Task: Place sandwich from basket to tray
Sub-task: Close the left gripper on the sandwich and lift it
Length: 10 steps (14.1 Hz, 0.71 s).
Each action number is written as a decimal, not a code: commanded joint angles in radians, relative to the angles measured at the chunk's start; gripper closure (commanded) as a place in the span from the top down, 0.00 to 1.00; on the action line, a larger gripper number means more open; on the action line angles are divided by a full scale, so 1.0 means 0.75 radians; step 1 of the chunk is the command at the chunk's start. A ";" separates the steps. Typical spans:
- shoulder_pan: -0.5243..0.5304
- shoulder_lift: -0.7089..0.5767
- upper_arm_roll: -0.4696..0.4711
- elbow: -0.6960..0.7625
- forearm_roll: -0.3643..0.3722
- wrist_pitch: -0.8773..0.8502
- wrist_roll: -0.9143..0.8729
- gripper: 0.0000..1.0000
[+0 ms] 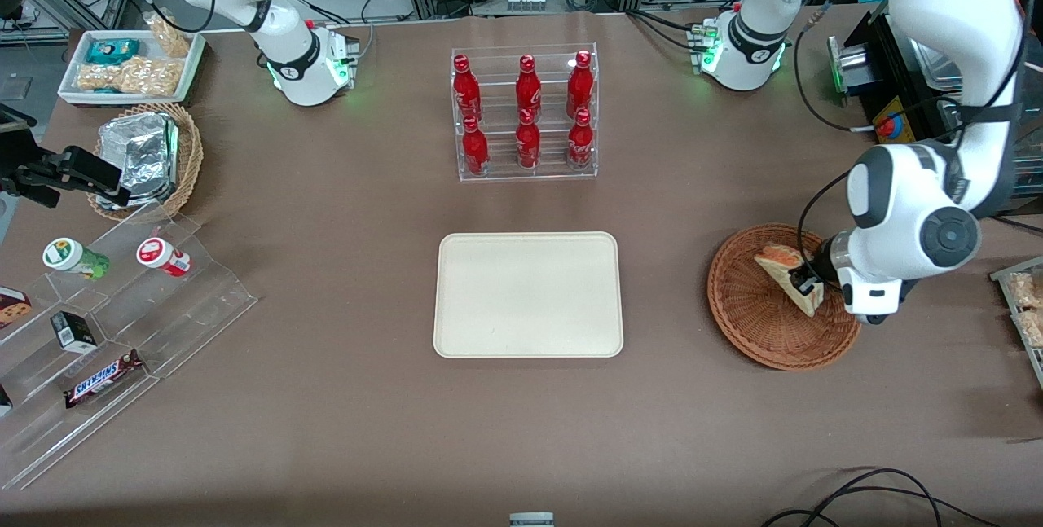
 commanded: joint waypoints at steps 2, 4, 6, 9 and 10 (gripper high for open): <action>-0.004 0.009 -0.123 0.115 0.000 -0.083 -0.013 0.05; -0.004 0.066 -0.241 0.166 0.019 -0.040 0.087 0.05; -0.006 0.147 -0.364 0.232 0.086 0.015 0.230 0.06; -0.143 0.252 -0.444 0.305 0.184 0.111 0.160 0.04; -0.218 0.291 -0.444 0.346 0.188 0.146 0.119 0.03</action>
